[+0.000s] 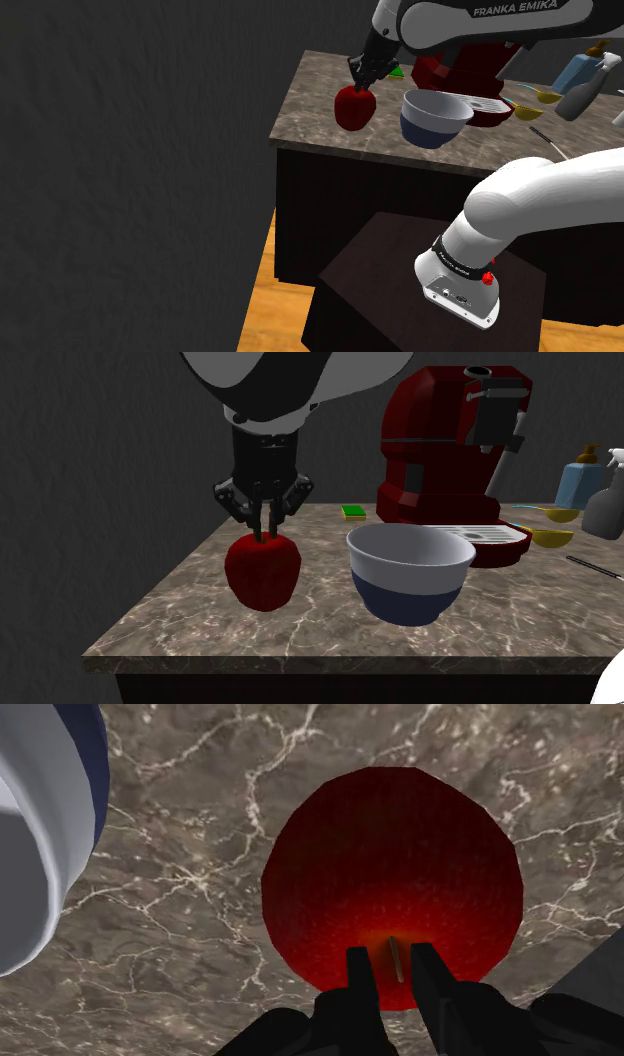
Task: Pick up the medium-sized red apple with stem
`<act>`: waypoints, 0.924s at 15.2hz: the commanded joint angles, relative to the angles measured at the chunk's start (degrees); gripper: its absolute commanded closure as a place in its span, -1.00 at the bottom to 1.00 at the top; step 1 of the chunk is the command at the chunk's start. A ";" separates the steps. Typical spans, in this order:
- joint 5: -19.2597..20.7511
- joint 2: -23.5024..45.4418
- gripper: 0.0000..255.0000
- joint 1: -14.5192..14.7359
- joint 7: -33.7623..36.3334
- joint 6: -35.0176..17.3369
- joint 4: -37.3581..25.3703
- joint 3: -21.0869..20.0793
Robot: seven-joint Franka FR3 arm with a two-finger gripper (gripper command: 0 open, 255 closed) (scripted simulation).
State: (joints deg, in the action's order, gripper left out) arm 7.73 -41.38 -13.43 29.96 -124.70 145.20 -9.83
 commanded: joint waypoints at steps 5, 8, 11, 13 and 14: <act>-0.08 0.19 1.00 0.05 0.08 0.04 0.21 -0.11; -0.13 0.02 1.00 0.06 -0.16 0.90 -0.49 0.02; -0.25 0.00 1.00 0.07 -0.63 3.16 -2.76 0.19; -0.32 0.04 1.00 0.06 -0.93 4.64 -4.32 0.29; -0.35 0.09 1.00 0.06 -1.07 5.38 -5.11 0.34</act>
State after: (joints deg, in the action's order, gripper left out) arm 7.42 -41.30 -13.38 28.98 -120.03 140.80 -9.50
